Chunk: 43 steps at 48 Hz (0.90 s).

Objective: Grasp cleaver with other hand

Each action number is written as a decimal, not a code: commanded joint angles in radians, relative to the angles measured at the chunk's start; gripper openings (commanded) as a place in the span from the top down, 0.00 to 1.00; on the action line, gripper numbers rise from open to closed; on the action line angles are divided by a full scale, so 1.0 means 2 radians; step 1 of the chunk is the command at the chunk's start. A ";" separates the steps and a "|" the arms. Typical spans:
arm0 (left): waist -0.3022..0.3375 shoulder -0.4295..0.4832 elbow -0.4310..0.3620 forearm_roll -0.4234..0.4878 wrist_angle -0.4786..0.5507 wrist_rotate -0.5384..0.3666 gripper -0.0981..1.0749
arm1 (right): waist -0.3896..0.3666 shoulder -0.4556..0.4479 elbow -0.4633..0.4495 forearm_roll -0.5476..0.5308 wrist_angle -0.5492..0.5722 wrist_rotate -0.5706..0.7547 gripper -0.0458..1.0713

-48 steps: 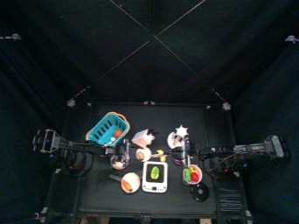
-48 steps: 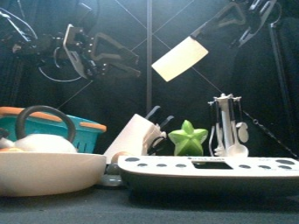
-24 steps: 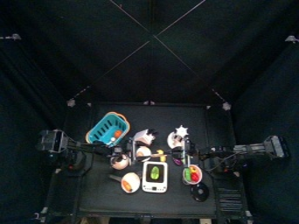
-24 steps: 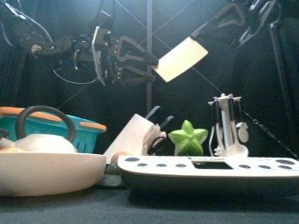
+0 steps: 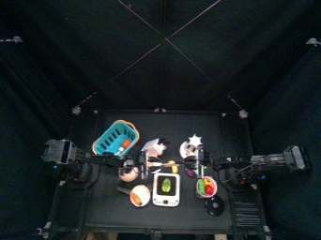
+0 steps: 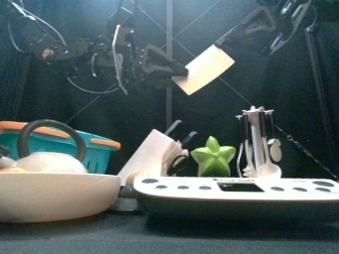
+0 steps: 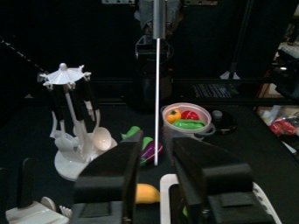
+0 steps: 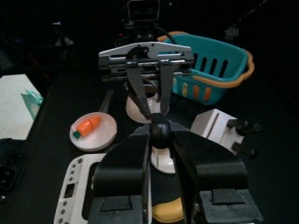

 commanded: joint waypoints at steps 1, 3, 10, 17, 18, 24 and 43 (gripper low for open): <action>-0.002 0.000 -0.013 0.001 -0.005 0.001 0.41 | -0.002 -0.003 -0.015 -0.001 -0.002 -0.001 0.49; -0.002 0.000 -0.014 0.001 -0.005 0.001 0.44 | -0.001 -0.003 -0.015 -0.001 -0.002 -0.001 0.49; -0.001 -0.005 -0.010 0.000 -0.005 0.001 0.51 | -0.001 0.002 -0.010 0.005 -0.002 0.002 0.49; 0.000 -0.012 -0.002 0.001 -0.006 0.003 0.53 | 0.002 0.015 -0.001 0.030 -0.002 0.002 0.49; 0.000 -0.014 -0.002 0.000 -0.007 0.003 0.53 | 0.002 0.018 0.000 0.035 -0.002 0.001 0.49; 0.001 -0.016 0.002 -0.001 -0.015 0.002 0.53 | 0.003 0.031 0.001 0.059 -0.002 -0.001 0.49; 0.002 -0.039 0.023 -0.002 -0.017 0.002 0.54 | 0.008 0.051 0.021 0.132 0.008 0.000 0.49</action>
